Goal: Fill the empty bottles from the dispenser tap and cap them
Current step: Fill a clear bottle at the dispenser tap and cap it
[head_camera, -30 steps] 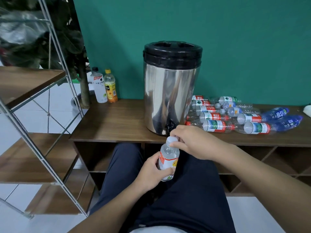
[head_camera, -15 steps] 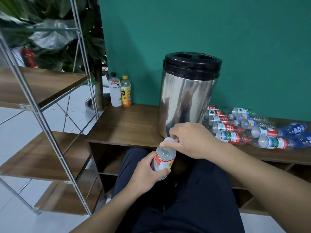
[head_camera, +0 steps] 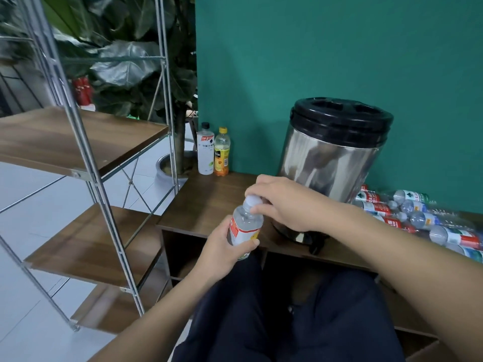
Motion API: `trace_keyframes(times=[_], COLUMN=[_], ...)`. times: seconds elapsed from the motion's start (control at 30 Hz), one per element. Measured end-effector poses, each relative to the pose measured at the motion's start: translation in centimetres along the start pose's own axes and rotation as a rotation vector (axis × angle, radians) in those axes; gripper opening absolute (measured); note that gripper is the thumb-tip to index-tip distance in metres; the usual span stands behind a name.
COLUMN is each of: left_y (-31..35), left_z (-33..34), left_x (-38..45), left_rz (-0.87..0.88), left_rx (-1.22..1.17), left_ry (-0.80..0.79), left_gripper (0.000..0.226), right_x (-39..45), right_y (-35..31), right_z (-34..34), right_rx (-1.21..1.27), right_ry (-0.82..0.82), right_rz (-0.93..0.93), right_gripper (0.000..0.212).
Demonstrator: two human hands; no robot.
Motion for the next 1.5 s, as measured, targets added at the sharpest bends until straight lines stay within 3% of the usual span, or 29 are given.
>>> trace_keyframes(times=[0.27, 0.5, 0.6, 0.9, 1.07, 1.17, 1.23, 1.3, 1.4, 1.5], left_y=[-0.8, -2.0, -3.3, -5.0, -4.5, -4.1, -3.2, -1.1, 1.9, 4.5], left_z=[-3.1, -5.3, -6.0, -7.2, -7.6, -8.1, -8.1, -7.3, -4.3, 0.9], left_x=[3.9, 8.3, 9.5, 10.4, 9.3, 7.1, 4.8, 2.9, 0.9, -1.0], left_rz=[0.001, -0.019, -0.042, -0.053, -0.036, -0.06, -0.053, 0.016, 0.084, 0.13], left_rx=[0.049, 0.109, 0.069, 0.081, 0.165, 0.24, 0.315, 0.339, 0.243, 0.209], left_ry=[0.112, 0.187, 0.215, 0.264, 0.3, 0.398, 0.464, 0.489, 0.381, 0.206], left_gripper=[0.055, 0.059, 0.055, 0.053, 0.082, 0.091, 0.077, 0.047, 0.007, 0.017], right_x=[5.7, 9.7, 11.1, 12.1, 10.0, 7.7, 5.7, 3.2, -1.5, -6.7], right_y=[0.4, 3.1, 4.5, 5.3, 5.6, 5.0, 4.4, 4.0, 4.0, 5.0], right_z=[-0.4, 0.6, 1.7, 4.6, 5.0, 5.0, 5.5, 5.9, 5.7, 4.5], right_rx=[0.024, 0.335, 0.493, 0.584, 0.631, 0.677, 0.714, 0.773, 0.811, 0.726], right_ry=[0.151, 0.364, 0.419, 0.508, 0.542, 0.523, 0.497, 0.481, 0.515, 0.576], right_rz=[0.065, 0.196, 0.292, 0.365, 0.398, 0.357, 0.326, 0.309, 0.306, 0.327], right_gripper=[0.019, 0.01, 0.019, 0.025, 0.035, 0.028, 0.032, 0.034, 0.023, 0.015])
Point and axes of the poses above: each hand's wrist, its own x-axis towards the middle knuckle, its own z-axis out of the palm, y = z × x, the point moved 10 cm from there along x, towards the middle knuckle, and after that the axes turned 2 degrees about y, right-handed, at the moved point
